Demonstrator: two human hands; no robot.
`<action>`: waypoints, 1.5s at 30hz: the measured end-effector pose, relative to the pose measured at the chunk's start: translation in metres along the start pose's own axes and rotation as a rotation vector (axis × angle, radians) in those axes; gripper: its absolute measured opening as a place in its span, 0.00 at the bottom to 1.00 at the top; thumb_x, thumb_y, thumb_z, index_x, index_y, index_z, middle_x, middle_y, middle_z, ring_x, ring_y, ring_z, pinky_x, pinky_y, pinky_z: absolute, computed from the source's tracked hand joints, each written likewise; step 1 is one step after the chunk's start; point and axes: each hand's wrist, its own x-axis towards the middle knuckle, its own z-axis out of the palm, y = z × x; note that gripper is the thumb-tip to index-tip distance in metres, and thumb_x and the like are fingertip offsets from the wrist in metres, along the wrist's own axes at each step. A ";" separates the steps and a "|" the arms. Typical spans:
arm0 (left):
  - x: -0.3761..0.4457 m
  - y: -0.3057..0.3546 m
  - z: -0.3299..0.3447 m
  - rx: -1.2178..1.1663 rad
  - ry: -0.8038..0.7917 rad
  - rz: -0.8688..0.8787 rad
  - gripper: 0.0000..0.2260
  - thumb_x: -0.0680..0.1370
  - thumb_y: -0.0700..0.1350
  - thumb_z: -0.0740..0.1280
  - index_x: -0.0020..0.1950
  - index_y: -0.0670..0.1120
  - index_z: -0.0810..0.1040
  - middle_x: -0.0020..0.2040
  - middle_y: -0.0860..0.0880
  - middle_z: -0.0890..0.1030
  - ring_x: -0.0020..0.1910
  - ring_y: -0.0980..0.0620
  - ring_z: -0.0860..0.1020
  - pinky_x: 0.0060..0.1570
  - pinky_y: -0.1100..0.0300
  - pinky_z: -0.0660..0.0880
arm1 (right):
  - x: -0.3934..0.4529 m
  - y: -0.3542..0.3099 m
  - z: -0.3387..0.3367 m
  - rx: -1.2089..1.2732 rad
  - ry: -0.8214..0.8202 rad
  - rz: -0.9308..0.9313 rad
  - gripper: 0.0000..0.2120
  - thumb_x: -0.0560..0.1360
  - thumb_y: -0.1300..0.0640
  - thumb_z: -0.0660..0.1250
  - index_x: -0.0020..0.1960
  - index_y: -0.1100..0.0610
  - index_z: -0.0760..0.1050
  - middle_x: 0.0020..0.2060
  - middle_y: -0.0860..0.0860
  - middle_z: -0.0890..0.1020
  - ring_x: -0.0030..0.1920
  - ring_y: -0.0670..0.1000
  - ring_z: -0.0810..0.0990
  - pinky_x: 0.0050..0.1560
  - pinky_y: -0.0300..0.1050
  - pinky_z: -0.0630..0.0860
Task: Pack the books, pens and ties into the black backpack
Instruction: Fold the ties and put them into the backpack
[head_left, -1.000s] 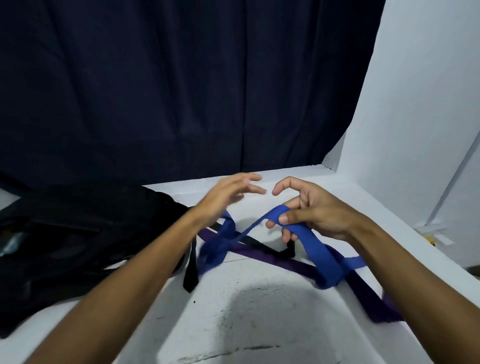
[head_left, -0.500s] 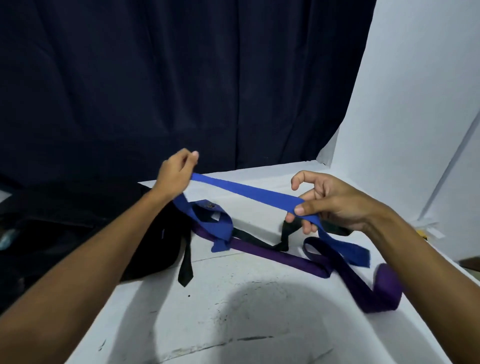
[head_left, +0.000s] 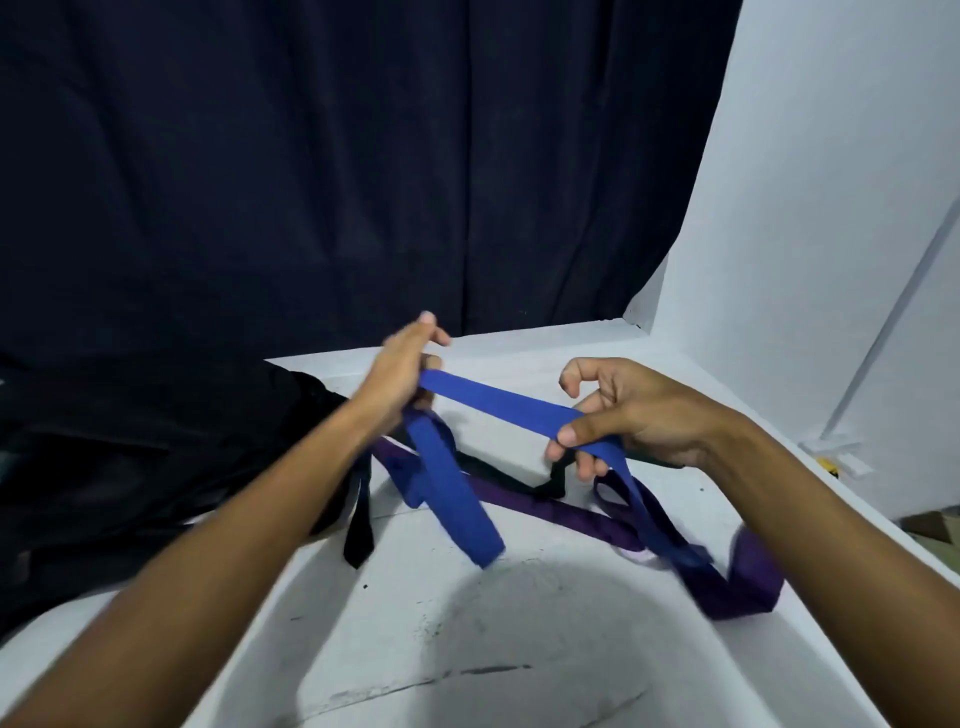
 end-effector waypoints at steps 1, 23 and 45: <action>0.012 0.001 -0.017 0.034 0.055 0.011 0.18 0.84 0.55 0.54 0.42 0.46 0.72 0.24 0.51 0.66 0.18 0.56 0.61 0.19 0.68 0.58 | -0.003 0.003 -0.002 0.015 0.009 0.003 0.16 0.73 0.72 0.67 0.46 0.57 0.62 0.42 0.68 0.82 0.28 0.58 0.79 0.31 0.46 0.77; -0.035 -0.003 0.073 -0.411 -0.306 -0.094 0.23 0.83 0.57 0.51 0.61 0.43 0.76 0.44 0.42 0.79 0.42 0.47 0.80 0.53 0.44 0.77 | 0.016 -0.022 0.012 0.497 0.254 -0.162 0.12 0.76 0.74 0.58 0.48 0.58 0.65 0.46 0.69 0.82 0.41 0.63 0.84 0.38 0.48 0.82; -0.064 -0.007 0.083 -0.526 -0.227 0.021 0.09 0.80 0.30 0.60 0.56 0.37 0.77 0.44 0.42 0.85 0.42 0.45 0.85 0.44 0.56 0.82 | 0.030 -0.028 0.016 0.186 0.710 -0.243 0.11 0.74 0.68 0.67 0.51 0.58 0.69 0.41 0.61 0.83 0.37 0.55 0.85 0.41 0.48 0.82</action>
